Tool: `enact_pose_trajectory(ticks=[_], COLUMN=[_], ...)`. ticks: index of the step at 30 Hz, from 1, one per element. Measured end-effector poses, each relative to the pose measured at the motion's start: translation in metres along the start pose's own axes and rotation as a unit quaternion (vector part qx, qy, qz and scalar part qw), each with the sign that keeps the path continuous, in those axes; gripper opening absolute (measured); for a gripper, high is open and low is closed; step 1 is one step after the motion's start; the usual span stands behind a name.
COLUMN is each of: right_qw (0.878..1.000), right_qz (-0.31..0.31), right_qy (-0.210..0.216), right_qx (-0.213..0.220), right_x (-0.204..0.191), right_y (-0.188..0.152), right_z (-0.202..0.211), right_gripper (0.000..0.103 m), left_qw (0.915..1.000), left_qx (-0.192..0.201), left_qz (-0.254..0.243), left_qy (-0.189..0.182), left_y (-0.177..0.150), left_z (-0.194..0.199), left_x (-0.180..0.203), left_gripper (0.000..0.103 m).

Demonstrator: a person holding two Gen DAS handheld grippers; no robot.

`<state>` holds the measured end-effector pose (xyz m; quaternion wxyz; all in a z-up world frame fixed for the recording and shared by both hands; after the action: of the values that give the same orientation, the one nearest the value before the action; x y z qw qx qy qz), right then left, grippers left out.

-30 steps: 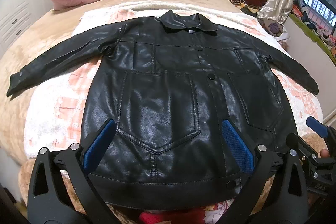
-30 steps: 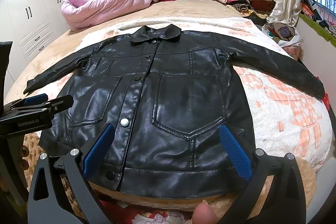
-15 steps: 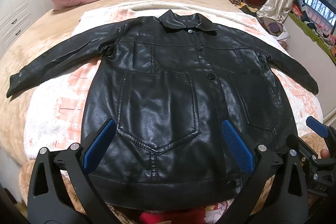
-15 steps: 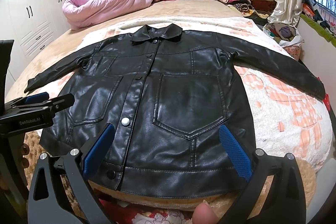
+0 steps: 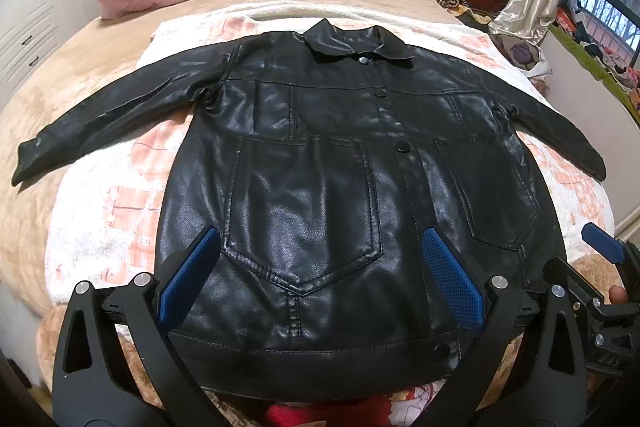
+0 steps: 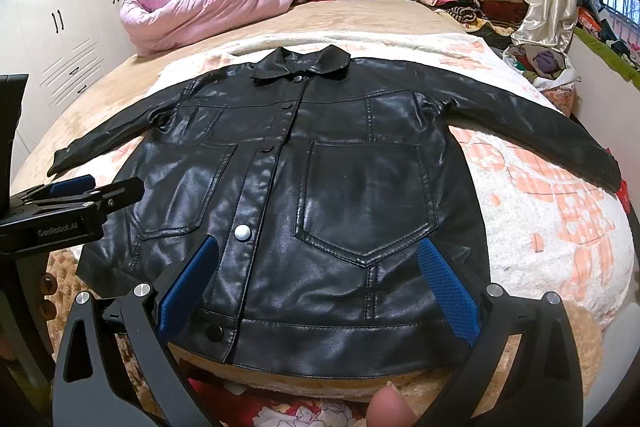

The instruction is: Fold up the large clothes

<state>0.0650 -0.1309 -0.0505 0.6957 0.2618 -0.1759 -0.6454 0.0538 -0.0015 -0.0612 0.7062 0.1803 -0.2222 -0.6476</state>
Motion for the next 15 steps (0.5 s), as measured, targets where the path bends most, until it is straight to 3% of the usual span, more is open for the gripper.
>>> enact_pose_trajectory(ticks=[15], right_qw=[1.0], right_qz=[-0.003], right_qy=[0.001], right_qx=[-0.001], right_x=[0.0005], right_y=[0.0024], right_z=[-0.0023], right_gripper=[0.099], left_qw=[1.0], left_qx=[0.004], left_qz=[-0.002], left_qy=[-0.005], left_y=[0.0021], left_z=[0.0001], left_x=[0.0039], left_gripper=[0.094])
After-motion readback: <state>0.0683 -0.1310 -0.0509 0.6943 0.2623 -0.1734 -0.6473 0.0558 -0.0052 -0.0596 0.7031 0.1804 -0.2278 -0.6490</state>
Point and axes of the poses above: each gripper's, at about its wrist camera, not at the fingertips, and z roughly against the way its jaws point, x to its right, y to its top, the point moved 9 cm from there along -z, roughly the way its jaws point, and after that the axes turned 6 degrees about -x, right-handed, at the moved point
